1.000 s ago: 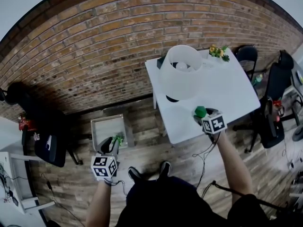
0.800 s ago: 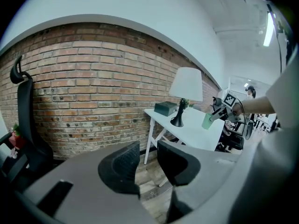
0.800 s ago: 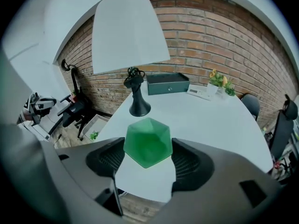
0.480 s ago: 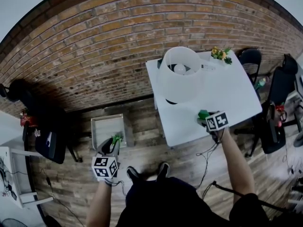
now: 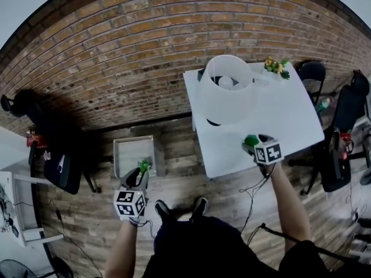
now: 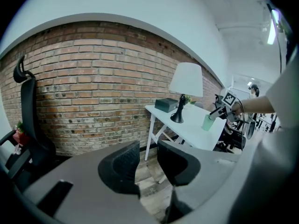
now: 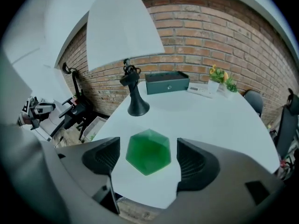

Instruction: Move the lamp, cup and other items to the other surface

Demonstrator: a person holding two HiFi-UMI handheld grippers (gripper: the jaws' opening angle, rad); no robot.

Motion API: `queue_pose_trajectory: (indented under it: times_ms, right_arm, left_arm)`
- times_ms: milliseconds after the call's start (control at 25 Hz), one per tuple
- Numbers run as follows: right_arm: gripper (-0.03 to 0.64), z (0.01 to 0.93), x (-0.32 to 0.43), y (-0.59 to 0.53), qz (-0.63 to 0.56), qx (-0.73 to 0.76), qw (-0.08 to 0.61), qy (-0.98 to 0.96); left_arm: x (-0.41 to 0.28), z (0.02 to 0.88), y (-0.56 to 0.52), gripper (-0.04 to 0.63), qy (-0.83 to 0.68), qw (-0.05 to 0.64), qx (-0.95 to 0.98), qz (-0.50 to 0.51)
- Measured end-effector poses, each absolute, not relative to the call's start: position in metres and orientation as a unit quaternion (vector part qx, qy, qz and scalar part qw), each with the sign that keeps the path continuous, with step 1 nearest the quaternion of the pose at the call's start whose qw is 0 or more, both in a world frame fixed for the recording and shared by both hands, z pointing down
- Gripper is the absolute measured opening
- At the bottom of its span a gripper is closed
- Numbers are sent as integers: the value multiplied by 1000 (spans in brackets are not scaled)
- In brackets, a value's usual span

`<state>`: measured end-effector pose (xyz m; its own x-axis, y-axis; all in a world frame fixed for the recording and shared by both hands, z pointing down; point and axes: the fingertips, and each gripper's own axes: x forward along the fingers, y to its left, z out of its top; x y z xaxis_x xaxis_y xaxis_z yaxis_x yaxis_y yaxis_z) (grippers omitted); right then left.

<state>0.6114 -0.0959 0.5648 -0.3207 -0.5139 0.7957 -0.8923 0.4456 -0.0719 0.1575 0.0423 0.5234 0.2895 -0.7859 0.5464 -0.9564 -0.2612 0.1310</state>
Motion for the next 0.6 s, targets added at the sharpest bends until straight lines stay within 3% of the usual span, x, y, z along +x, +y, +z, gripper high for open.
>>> queue_pose_trajectory:
  times_ms: [160, 360, 600]
  right_arm:
    - [350, 518, 590, -102, 167, 479, 328, -797]
    - [285, 474, 508, -91, 72, 427, 267, -861]
    - [272, 493, 396, -54, 40, 322, 274, -905]
  left_arm:
    - [153, 524, 47, 115, -572, 224, 766, 190]
    - [132, 526, 53, 115, -591, 225, 752, 189]
    - [92, 526, 86, 115, -621, 237, 725, 182]
